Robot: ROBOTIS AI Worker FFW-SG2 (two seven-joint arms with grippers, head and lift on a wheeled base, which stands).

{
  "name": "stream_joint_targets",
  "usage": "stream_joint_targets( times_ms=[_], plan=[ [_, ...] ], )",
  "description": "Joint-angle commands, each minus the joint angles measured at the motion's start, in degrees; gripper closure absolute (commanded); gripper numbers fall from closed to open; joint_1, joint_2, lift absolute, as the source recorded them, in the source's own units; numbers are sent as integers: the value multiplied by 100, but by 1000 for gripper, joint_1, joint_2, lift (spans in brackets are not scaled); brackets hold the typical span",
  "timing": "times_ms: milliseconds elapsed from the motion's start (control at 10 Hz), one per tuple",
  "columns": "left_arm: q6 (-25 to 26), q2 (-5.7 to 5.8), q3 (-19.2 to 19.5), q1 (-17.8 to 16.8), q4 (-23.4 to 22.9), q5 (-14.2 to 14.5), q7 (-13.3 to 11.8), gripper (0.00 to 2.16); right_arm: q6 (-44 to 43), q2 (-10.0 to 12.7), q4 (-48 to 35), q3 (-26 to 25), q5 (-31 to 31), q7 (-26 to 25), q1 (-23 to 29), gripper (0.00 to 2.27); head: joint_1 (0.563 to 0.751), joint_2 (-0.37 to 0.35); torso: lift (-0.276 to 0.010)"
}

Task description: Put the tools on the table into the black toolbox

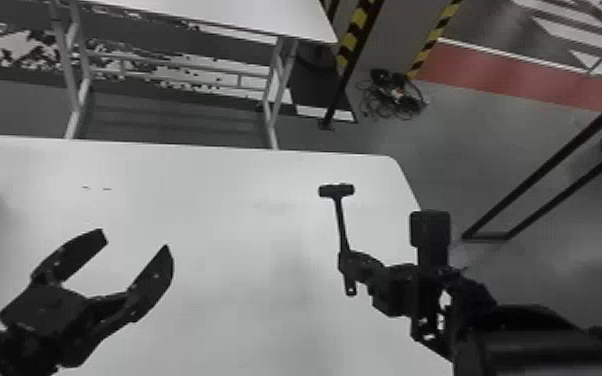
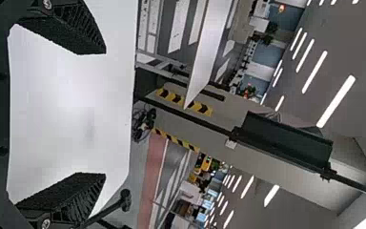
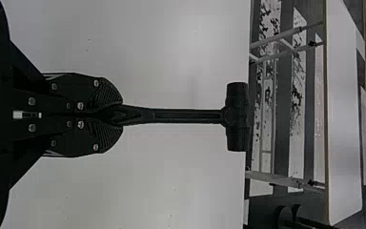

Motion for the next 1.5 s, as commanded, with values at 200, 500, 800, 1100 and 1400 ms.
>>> stream_joint_targets(
  times_ms=[200, 500, 800, 1100, 1400],
  plan=[
    [1009, -13, -154, -329, -11, 440, -57, 73, -638, -9, -415, 471, 163, 130, 421, 2250, 695, -328, -75],
    [2134, -4, -268, -874, -11, 906, -39, 73, -902, -35, -564, 1007, 453, 227, 711, 2250, 695, -313, -75],
    [2538, -4, -356, -1129, -11, 1205, 40, 73, -1007, -114, -635, 1605, 778, 227, 825, 2250, 695, -292, -75],
    [2679, -4, -506, -1234, 24, 1249, 128, 76, -989, -132, -731, 2167, 1077, 218, 825, 2250, 695, -262, -75],
    [2696, -4, -629, -1296, 68, 1240, 181, 76, -972, -132, -740, 2527, 1279, 201, 807, 2250, 695, -230, -75]
  ],
)
